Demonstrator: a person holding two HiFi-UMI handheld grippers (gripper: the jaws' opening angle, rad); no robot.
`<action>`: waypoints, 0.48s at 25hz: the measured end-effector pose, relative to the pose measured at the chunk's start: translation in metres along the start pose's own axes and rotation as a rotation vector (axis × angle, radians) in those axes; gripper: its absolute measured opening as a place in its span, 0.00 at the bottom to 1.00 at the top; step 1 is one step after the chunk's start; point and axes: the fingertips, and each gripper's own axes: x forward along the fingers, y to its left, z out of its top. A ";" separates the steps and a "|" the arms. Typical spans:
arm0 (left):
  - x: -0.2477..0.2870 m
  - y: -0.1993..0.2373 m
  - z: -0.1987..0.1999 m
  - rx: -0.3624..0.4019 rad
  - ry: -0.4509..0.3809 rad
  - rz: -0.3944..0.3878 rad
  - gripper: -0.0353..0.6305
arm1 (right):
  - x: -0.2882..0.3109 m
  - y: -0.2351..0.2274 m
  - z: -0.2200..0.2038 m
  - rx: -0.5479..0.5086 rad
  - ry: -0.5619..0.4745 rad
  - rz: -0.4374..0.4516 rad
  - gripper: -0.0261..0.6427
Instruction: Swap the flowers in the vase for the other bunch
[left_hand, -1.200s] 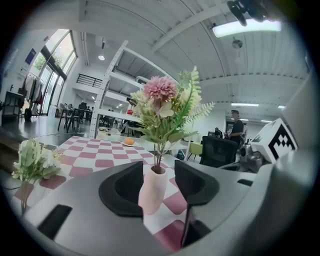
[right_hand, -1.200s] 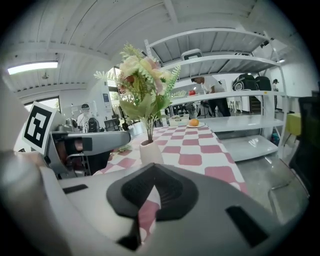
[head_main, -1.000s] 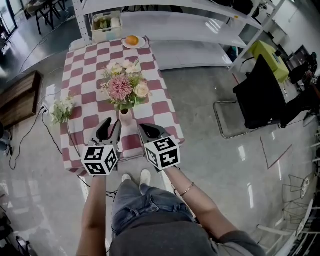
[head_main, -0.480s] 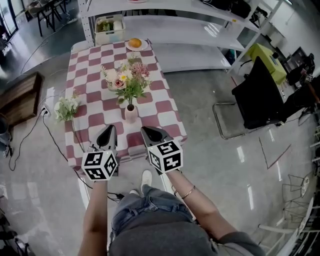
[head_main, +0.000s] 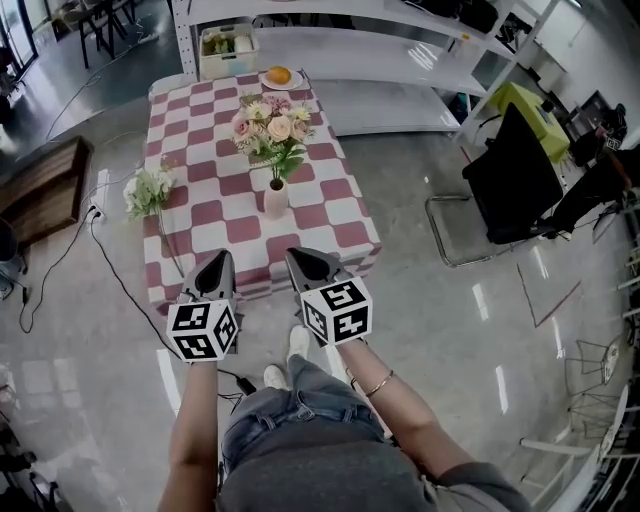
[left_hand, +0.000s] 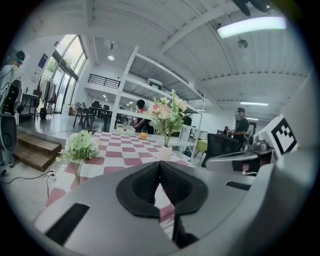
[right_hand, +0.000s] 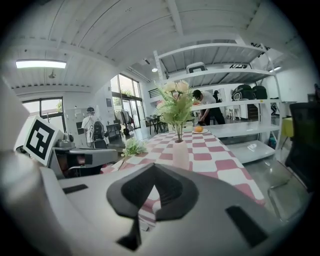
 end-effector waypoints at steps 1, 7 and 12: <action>-0.008 0.000 -0.001 0.002 -0.001 0.004 0.08 | -0.005 0.006 -0.001 0.003 -0.005 0.000 0.05; -0.045 0.002 -0.002 0.000 -0.017 0.014 0.08 | -0.029 0.033 -0.005 -0.001 -0.037 -0.012 0.05; -0.065 0.001 -0.006 -0.008 -0.027 0.014 0.08 | -0.043 0.046 -0.008 0.003 -0.053 -0.011 0.05</action>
